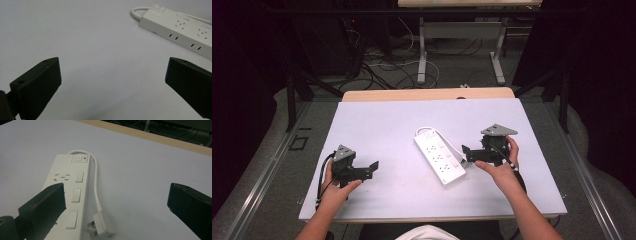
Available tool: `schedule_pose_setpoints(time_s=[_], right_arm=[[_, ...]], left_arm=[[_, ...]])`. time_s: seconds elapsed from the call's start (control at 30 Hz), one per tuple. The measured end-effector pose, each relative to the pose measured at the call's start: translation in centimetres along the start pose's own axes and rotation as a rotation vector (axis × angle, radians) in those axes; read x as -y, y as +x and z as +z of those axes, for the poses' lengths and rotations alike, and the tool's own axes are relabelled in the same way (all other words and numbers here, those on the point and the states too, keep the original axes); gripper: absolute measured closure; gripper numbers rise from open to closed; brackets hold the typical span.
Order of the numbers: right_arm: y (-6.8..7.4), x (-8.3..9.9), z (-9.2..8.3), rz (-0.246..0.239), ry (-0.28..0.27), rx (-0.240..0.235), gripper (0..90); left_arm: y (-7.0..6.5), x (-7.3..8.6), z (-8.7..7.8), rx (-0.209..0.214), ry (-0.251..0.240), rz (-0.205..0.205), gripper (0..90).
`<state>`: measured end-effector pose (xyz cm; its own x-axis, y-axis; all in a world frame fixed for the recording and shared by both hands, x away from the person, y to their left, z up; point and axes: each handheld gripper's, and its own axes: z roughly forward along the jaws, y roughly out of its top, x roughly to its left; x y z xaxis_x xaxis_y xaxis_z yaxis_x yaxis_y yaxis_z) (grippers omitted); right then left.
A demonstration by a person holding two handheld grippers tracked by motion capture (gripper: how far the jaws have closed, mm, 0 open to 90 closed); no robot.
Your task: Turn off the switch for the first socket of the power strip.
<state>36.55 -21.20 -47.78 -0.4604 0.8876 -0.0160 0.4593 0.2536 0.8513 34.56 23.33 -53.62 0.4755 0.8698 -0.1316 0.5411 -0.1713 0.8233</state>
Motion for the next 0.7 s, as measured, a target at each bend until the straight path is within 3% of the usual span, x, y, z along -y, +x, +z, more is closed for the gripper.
schedule_pose_setpoints(time_s=[0.23, 0.7], right_arm=[[0.5, -0.7, 0.6, -0.005, 0.023, -0.019, 2.5], [1.2, -2.0, 1.7, -0.004, 0.062, -0.034, 14.9]], left_arm=[[0.0, 0.0, 0.0, -0.008, -0.004, 0.0, 0.4], [0.2, 0.0, -0.1, -0.015, 0.01, -0.002, 0.5]])
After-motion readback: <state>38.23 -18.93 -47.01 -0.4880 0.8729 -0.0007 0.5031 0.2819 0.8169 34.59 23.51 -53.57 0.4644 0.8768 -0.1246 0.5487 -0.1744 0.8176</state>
